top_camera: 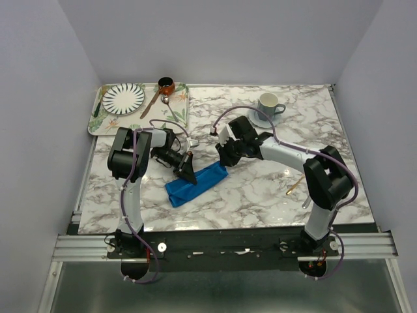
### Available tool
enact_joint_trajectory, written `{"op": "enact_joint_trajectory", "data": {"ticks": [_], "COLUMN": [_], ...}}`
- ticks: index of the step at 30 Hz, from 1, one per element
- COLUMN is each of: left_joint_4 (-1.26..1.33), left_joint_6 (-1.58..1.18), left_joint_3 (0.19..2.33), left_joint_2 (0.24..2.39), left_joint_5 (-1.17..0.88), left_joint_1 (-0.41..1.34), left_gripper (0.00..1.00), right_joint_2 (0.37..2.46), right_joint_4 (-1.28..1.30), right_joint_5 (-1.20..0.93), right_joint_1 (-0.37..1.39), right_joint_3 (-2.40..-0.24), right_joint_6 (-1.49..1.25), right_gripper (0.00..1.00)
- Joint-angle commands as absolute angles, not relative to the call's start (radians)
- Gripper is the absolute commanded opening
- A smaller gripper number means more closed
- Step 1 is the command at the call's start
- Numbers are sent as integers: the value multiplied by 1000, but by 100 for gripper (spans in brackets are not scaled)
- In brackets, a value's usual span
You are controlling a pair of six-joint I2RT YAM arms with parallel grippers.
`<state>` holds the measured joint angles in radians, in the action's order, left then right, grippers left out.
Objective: Fold the napkin into a case and place the utensils inside
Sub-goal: Grasp the top corner of the smaller rectangle folded napkin at the center of the board.
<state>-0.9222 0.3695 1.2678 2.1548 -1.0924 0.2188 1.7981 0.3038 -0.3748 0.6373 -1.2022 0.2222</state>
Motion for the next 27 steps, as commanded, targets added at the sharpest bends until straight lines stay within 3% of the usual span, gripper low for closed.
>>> {"op": "enact_joint_trajectory", "data": {"ticks": [1, 9, 16, 27], "left_joint_4": [-885, -884, -887, -885], "left_joint_6": [396, 393, 390, 387], "left_joint_3": [1267, 1275, 1276, 1282], "left_joint_2": [2186, 2191, 2200, 2203], "left_joint_5": [-1032, -1025, -1029, -1031], "left_joint_1": [219, 219, 218, 215], "left_gripper": [0, 0, 0, 0], "right_joint_2": [1822, 1821, 1686, 1811], "right_joint_4": [284, 305, 330, 318], "right_joint_5": [-400, -341, -385, -218], "right_joint_1": [657, 660, 647, 761], "right_joint_3": [-1238, -1261, -1198, -1247], "right_joint_6": [216, 170, 259, 307], "right_gripper": [22, 25, 25, 15]}}
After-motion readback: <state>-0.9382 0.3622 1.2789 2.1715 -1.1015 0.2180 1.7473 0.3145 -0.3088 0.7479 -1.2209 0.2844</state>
